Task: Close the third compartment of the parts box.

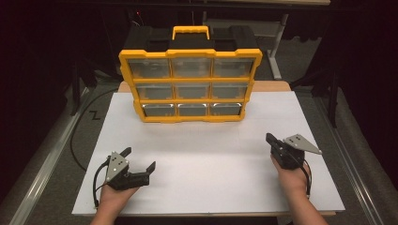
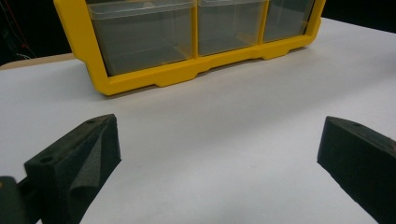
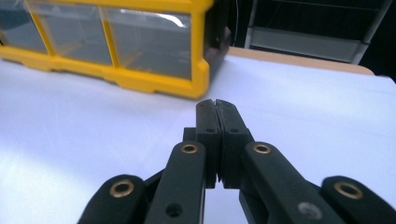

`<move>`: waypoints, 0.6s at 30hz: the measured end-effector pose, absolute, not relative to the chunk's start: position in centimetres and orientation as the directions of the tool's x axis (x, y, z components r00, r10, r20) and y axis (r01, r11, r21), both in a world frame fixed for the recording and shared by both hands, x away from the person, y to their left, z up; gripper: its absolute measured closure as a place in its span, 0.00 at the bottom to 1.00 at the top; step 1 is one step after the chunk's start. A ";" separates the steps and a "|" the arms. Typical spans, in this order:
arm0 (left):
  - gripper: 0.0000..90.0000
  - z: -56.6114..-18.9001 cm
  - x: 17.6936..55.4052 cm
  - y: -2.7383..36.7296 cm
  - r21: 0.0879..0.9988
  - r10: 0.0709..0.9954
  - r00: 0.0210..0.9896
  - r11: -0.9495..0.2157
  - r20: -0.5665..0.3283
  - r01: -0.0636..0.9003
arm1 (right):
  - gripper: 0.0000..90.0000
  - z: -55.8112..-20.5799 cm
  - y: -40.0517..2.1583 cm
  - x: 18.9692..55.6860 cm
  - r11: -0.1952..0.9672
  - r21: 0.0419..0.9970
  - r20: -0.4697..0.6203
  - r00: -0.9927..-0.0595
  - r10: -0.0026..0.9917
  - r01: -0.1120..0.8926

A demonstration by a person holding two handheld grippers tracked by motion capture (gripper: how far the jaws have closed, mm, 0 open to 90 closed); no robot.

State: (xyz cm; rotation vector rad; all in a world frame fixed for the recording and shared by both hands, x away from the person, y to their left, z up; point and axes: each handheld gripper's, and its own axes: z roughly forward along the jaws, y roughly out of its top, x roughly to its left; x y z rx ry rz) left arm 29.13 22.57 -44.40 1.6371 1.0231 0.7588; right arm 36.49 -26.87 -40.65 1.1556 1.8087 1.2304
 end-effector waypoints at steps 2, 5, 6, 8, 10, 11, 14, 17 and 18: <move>0.00 -44.4 29.2 22.7 0.958 0.898 0.439 -0.112 -0.016 0.264 | 1.00 -41.0 -27.8 35.5 0.168 0.938 -0.037 -0.396 0.918 0.303; 0.00 -44.4 29.2 22.9 0.957 0.897 0.441 -0.112 -0.019 0.268 | 1.00 -41.1 -28.7 34.3 0.174 0.939 -0.042 -0.402 0.915 0.297; 0.00 -44.4 29.1 22.9 0.957 0.898 0.440 -0.109 -0.021 0.267 | 1.00 -41.1 -29.0 33.9 0.173 0.940 -0.042 -0.403 0.914 0.296; 0.00 -44.4 29.2 23.0 0.958 0.898 0.440 -0.105 -0.023 0.266 | 1.00 -41.2 -29.4 33.3 0.171 0.941 -0.040 -0.403 0.914 0.293; 0.00 -44.4 29.3 23.0 0.957 0.898 0.439 -0.108 -0.022 0.268 | 1.00 -41.4 -29.6 33.0 0.156 0.940 -0.021 -0.403 0.915 0.304; 0.00 -44.4 29.3 23.0 0.956 0.898 0.439 -0.110 -0.021 0.271 | 1.00 -41.5 -29.6 33.0 0.149 0.940 -0.014 -0.402 0.916 0.307; 0.00 -44.5 29.3 23.0 0.955 0.900 0.436 -0.107 -0.024 0.275 | 1.00 -41.8 -29.0 33.4 0.171 0.936 -0.031 -0.411 0.911 0.308; 0.00 -44.5 29.3 23.0 0.955 0.899 0.437 -0.112 -0.021 0.276 | 0.94 -42.3 -28.5 33.7 0.201 0.924 -0.041 -0.438 0.898 0.326; 0.00 -44.5 29.3 23.0 0.955 0.899 0.437 -0.110 -0.023 0.275 | 0.90 -42.5 -28.4 33.7 0.205 0.920 -0.036 -0.447 0.894 0.335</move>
